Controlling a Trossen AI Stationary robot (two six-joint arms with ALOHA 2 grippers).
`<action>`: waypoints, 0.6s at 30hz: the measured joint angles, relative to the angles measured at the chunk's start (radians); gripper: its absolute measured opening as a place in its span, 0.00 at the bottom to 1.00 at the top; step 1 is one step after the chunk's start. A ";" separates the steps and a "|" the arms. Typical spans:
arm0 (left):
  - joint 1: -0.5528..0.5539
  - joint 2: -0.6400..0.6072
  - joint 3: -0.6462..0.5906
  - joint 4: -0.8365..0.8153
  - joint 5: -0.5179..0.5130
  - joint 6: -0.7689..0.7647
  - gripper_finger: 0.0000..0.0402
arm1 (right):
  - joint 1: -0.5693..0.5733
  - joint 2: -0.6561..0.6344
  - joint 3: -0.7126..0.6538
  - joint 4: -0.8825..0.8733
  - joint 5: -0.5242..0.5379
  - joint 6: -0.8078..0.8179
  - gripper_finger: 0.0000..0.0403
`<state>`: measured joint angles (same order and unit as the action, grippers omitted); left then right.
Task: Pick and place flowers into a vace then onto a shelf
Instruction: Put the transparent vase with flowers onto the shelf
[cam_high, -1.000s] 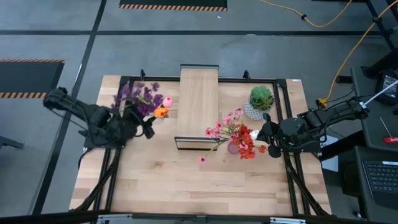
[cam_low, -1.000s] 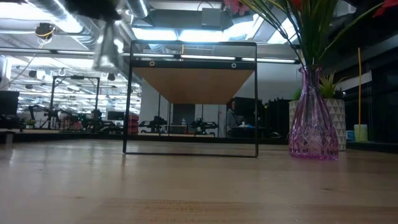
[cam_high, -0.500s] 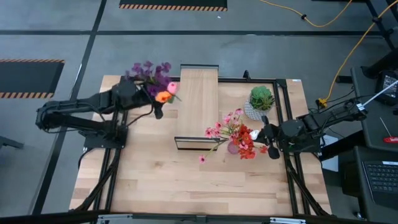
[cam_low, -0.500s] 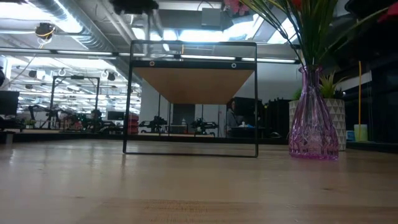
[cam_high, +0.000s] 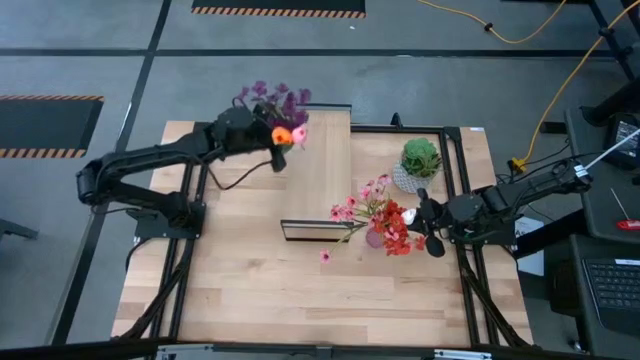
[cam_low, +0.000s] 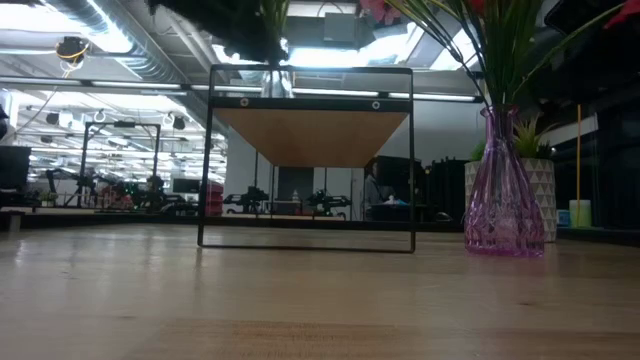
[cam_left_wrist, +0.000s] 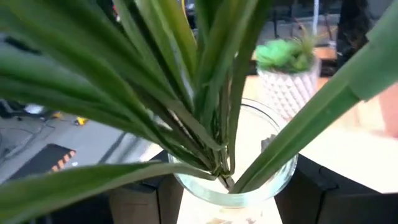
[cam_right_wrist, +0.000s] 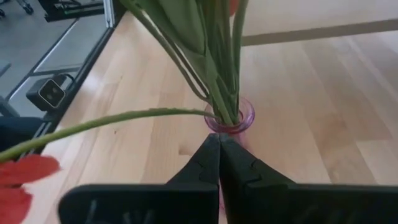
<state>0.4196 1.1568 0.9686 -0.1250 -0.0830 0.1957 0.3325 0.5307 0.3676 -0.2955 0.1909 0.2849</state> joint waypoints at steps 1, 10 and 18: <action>0.007 0.018 0.029 -0.001 0.002 0.006 0.47 | 0.000 0.005 0.000 -0.001 0.000 -0.001 0.00; 0.085 0.165 0.261 -0.058 0.152 0.008 0.47 | 0.000 0.053 0.000 0.051 0.054 -0.104 0.00; 0.155 0.317 0.413 -0.189 0.240 0.026 0.47 | -0.001 0.065 0.000 0.064 0.114 -0.109 0.00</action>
<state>0.5748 1.4735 1.3815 -0.3145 0.1570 0.2217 0.3317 0.5961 0.3676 -0.2314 0.3049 0.1756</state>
